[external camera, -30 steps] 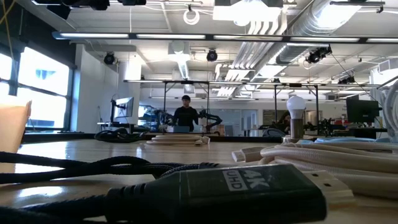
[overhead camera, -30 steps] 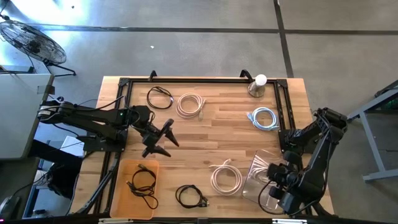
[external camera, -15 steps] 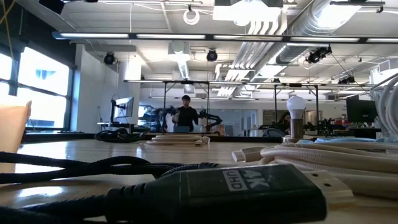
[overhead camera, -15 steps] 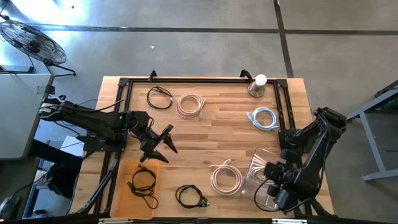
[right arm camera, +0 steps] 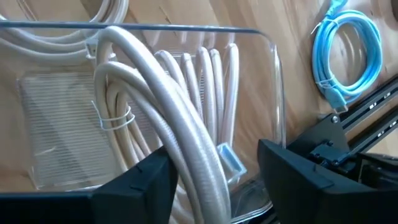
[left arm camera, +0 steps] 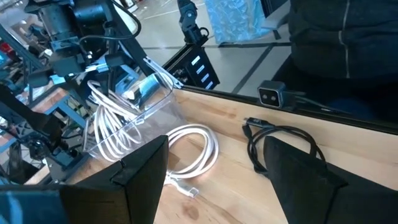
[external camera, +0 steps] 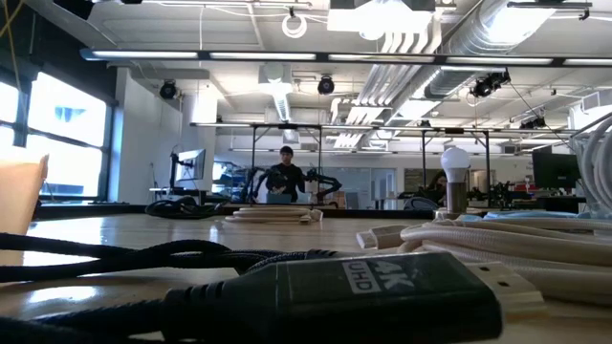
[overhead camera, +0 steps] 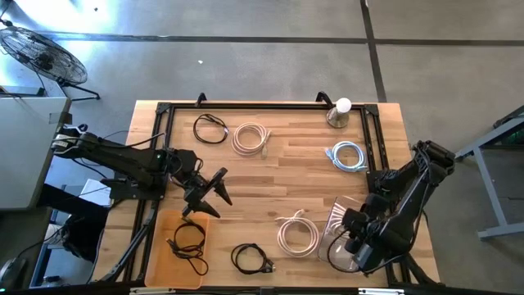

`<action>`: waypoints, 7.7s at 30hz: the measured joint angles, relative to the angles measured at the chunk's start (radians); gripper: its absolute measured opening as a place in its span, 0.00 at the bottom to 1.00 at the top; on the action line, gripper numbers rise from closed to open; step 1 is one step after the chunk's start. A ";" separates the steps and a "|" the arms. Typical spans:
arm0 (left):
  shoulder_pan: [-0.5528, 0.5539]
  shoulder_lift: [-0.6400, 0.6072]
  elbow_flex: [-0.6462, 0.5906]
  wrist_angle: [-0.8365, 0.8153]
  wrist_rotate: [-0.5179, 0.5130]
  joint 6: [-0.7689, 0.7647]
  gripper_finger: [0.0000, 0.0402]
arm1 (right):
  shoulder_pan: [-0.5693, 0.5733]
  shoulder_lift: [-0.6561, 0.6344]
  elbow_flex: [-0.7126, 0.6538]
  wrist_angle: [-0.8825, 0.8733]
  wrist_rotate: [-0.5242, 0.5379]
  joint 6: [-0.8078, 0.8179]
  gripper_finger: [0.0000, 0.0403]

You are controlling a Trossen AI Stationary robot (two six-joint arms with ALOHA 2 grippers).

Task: Sort HDMI cables
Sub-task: Put the white HDMI cable into the transparent bin

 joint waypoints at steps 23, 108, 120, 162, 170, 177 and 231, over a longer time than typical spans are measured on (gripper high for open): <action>-0.064 0.000 0.000 -0.014 -0.076 0.001 0.64 | -0.072 -0.007 0.263 0.000 0.026 -0.146 0.50; -0.064 0.000 0.000 -0.140 -0.310 -0.091 0.64 | -0.611 0.233 -0.101 0.937 -0.407 -1.170 0.39; -0.064 0.000 -0.001 -0.145 -0.308 -0.099 0.64 | -0.631 0.303 -0.100 0.918 -0.417 -1.166 0.39; -0.064 0.001 0.000 -0.179 -0.306 -0.129 0.64 | -0.600 0.315 0.015 0.794 -0.188 -1.219 0.00; -0.064 0.001 -0.001 -0.179 -0.306 -0.138 0.64 | -0.584 0.314 0.069 0.740 -0.189 -1.212 0.00; -0.064 0.001 -0.001 -0.202 -0.306 -0.151 0.64 | -0.593 0.314 0.065 0.730 -0.227 -1.192 0.00; -0.137 0.001 -0.001 -0.224 -0.314 -0.143 0.64 | -0.632 0.381 0.094 0.782 -0.223 -1.310 0.11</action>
